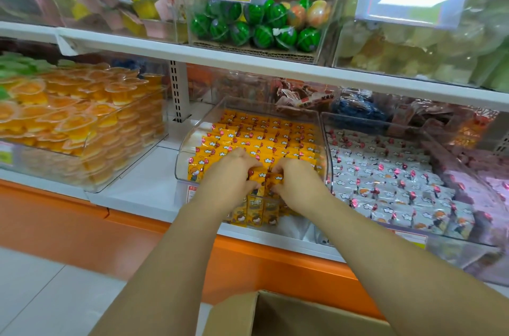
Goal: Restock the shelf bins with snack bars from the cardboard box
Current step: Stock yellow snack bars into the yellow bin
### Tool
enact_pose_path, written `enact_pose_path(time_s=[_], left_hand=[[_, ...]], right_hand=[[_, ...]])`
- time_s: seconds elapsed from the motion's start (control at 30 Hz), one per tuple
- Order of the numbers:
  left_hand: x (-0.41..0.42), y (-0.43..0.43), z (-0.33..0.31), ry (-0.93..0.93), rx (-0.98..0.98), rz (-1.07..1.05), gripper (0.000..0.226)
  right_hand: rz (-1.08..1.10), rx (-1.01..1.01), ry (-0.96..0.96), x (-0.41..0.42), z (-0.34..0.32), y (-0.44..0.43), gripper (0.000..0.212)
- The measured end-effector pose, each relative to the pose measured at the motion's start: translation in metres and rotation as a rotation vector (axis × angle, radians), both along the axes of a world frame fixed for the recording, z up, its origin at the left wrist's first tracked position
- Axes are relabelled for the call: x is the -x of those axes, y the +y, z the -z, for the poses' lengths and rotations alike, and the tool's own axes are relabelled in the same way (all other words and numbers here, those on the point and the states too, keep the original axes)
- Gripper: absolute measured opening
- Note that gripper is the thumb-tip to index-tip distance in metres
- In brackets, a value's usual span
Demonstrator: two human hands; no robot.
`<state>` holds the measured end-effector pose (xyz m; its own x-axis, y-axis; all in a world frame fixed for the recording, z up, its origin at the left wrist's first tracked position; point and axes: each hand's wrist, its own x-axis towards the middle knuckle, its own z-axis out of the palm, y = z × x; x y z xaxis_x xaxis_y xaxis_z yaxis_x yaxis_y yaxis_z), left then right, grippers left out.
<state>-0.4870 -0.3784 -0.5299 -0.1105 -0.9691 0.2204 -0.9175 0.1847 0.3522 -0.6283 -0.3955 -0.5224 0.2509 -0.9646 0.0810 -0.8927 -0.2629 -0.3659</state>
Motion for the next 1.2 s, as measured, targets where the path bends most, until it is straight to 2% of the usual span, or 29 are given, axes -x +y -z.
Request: enact_pose_path(time_s=[0.13, 0.27, 0.37, 0.47, 0.57, 0.77, 0.93, 1.1, 1.2], left_hand=[[-0.001, 0.004, 0.004, 0.117, 0.034, 0.003, 0.048], [-0.001, 0.020, 0.009, 0.216, 0.181, 0.014, 0.036], [0.003, 0.042, 0.013, 0.301, 0.252, 0.039, 0.029], [0.012, 0.064, 0.021, 0.391, 0.232, 0.049, 0.026], [0.025, 0.078, 0.038, 0.478, 0.145, 0.032, 0.023], [0.071, 0.101, 0.083, 0.655, -0.006, -0.016, 0.023], [0.105, 0.108, 0.148, 0.577, -0.237, -0.018, 0.023], [0.114, 0.111, 0.215, 0.507, -0.562, -0.075, 0.025], [0.120, 0.110, 0.249, 0.467, -0.678, -0.096, 0.028]], right_hand=[[-0.062, -0.068, 0.082, 0.002, -0.010, 0.006, 0.046], [-0.091, -0.069, 0.098, 0.012, -0.015, 0.023, 0.050], [-0.117, 0.003, -0.028, 0.026, -0.015, 0.040, 0.052], [-0.182, 0.090, -0.217, 0.043, -0.007, 0.063, 0.043], [-0.204, 0.110, -0.335, 0.063, 0.007, 0.087, 0.036], [-0.165, 0.057, -0.430, 0.104, 0.061, 0.116, 0.028], [-0.081, -0.101, -0.444, 0.141, 0.128, 0.132, 0.030], [0.084, -0.345, -0.313, 0.186, 0.205, 0.137, 0.023], [0.159, -0.504, -0.245, 0.202, 0.246, 0.140, 0.025]])
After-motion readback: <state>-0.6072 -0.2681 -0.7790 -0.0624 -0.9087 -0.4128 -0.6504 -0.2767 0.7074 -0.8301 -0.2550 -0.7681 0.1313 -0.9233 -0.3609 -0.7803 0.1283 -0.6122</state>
